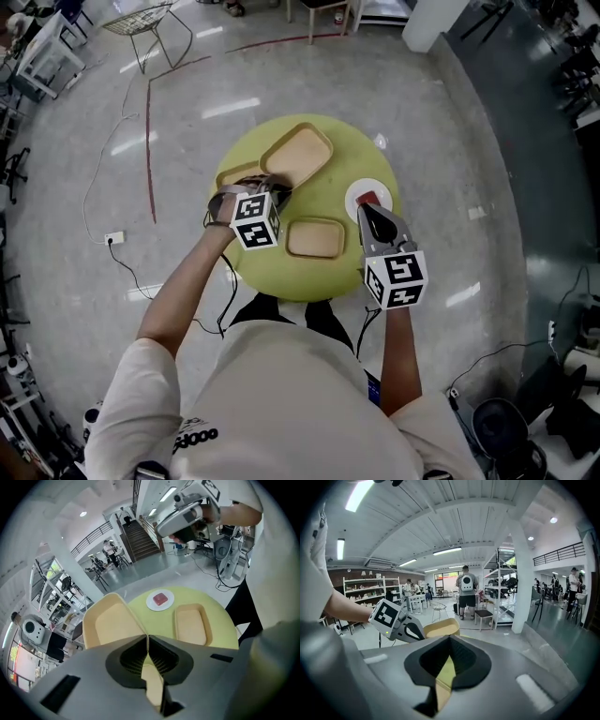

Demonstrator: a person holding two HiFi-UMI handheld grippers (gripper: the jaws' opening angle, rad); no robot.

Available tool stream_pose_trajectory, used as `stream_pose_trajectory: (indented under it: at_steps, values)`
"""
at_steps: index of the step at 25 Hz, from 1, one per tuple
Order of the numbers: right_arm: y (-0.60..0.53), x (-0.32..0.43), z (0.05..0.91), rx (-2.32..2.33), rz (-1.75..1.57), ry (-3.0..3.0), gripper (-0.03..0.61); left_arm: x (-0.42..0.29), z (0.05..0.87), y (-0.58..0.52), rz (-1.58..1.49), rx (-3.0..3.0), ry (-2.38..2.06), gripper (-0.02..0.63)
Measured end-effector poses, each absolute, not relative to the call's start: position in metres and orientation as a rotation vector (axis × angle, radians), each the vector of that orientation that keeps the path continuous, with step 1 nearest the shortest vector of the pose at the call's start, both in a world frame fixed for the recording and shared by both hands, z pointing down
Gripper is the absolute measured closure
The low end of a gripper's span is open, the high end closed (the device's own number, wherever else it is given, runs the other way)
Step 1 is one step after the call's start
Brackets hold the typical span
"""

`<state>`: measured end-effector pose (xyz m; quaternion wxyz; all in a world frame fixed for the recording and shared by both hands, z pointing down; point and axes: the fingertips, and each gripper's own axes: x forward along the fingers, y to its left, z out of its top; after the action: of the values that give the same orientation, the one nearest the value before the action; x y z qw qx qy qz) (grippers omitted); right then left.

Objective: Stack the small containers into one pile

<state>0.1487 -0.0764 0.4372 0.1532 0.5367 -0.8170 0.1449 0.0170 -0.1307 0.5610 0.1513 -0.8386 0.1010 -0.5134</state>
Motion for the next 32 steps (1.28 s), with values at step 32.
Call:
stream_pose_trajectory:
  at_steps: [32]
  values:
    - [0.025,0.153,0.519,1.866,0.629,-1.953,0.568,0.023,0.635,0.027,-1.316,-2.119,-0.595,0.595]
